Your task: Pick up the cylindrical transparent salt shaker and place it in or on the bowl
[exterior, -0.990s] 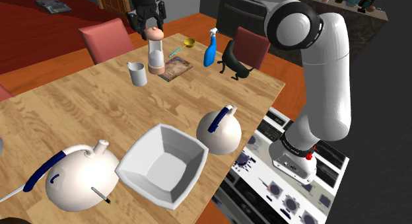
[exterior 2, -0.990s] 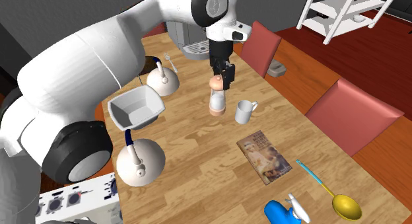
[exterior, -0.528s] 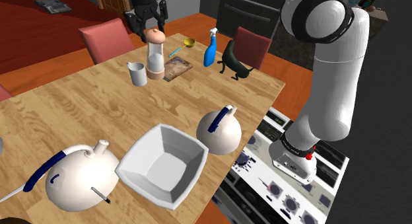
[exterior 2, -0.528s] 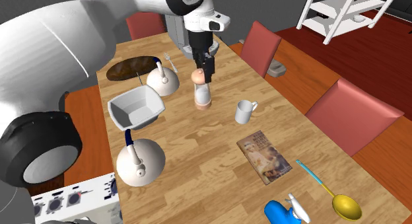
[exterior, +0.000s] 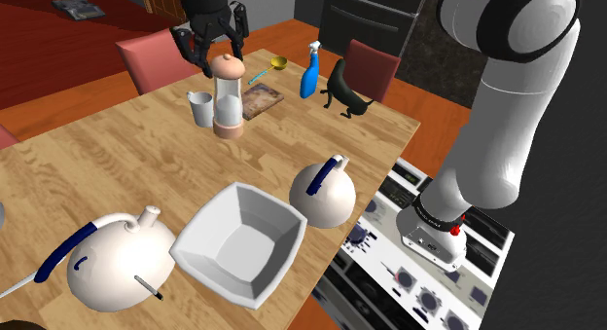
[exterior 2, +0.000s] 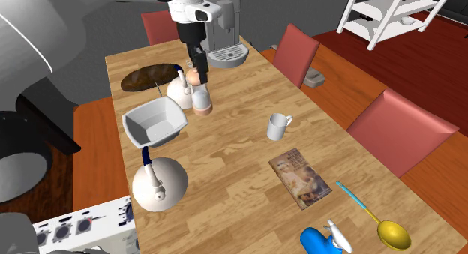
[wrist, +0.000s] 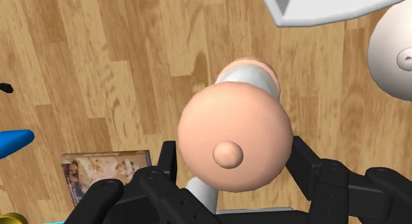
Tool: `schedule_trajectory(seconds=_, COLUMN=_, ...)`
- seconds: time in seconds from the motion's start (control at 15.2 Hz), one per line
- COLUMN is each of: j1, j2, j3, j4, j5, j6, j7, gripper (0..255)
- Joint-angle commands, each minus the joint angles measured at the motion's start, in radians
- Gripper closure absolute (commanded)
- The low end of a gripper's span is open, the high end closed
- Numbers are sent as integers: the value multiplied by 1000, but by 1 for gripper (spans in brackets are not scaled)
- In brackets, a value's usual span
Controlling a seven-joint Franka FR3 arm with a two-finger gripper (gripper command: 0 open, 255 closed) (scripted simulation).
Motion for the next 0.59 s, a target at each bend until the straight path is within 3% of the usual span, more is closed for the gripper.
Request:
schedule_trajectory(seconds=0.0, j1=19, j2=-34, j3=15, j4=-37, j5=13, j6=-2, j7=40, gripper=255)
schedule_trajectory(seconds=0.53, j1=112, j2=-99, j3=80, j4=-76, j5=45, j6=-48, j7=199, gripper=255)
